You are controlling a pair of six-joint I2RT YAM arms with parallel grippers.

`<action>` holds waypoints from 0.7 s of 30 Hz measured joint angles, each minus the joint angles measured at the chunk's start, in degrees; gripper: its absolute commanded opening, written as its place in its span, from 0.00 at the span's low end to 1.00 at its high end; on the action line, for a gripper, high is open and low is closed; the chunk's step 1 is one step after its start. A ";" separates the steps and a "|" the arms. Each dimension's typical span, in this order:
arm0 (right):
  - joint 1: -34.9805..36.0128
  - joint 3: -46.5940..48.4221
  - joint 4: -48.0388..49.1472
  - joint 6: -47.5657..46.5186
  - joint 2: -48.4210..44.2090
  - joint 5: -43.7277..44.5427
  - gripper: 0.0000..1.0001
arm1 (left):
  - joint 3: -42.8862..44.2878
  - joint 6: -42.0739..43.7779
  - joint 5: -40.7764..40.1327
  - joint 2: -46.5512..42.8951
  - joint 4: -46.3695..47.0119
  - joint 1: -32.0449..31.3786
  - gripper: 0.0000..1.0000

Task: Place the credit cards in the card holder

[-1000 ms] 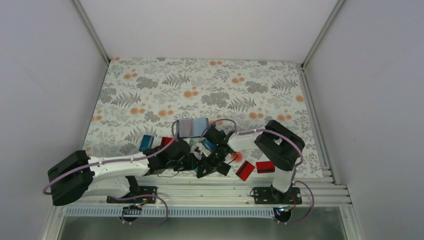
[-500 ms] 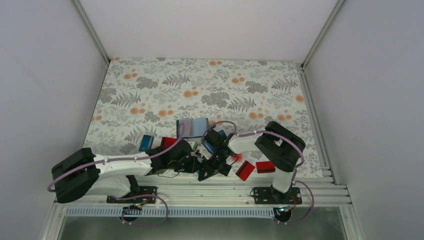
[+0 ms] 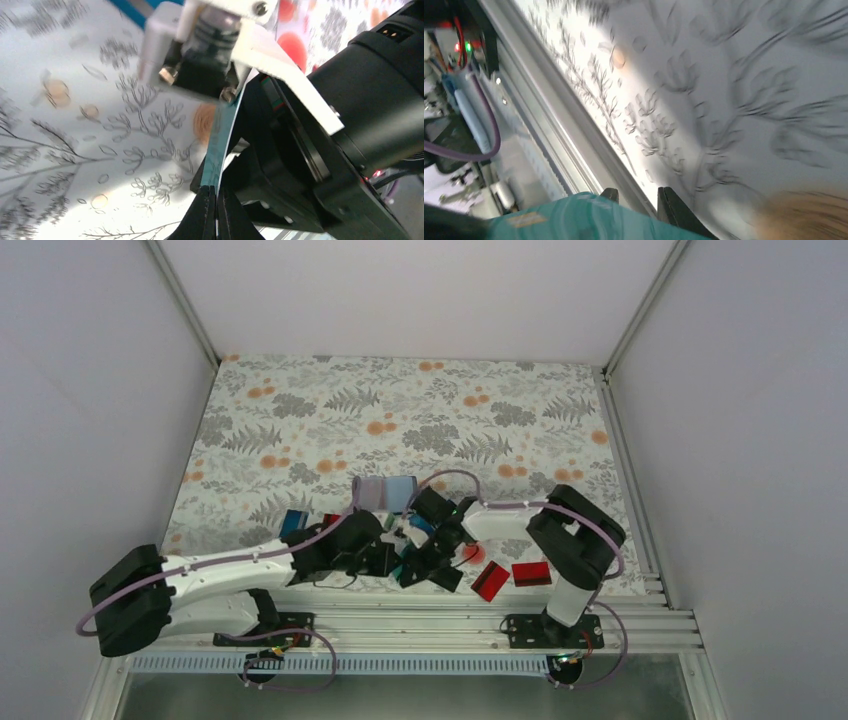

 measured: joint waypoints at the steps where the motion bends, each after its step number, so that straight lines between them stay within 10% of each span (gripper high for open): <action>1: -0.63 0.48 -0.61 -0.02 -0.61 1.03 0.23 | 1.14 0.02 -0.72 -0.90 -1.57 0.55 0.02; 21: -19.61 20.44 -10.82 1.14 -5.29 12.68 0.34 | 19.50 12.70 -2.69 1.77 -15.74 26.97 0.02</action>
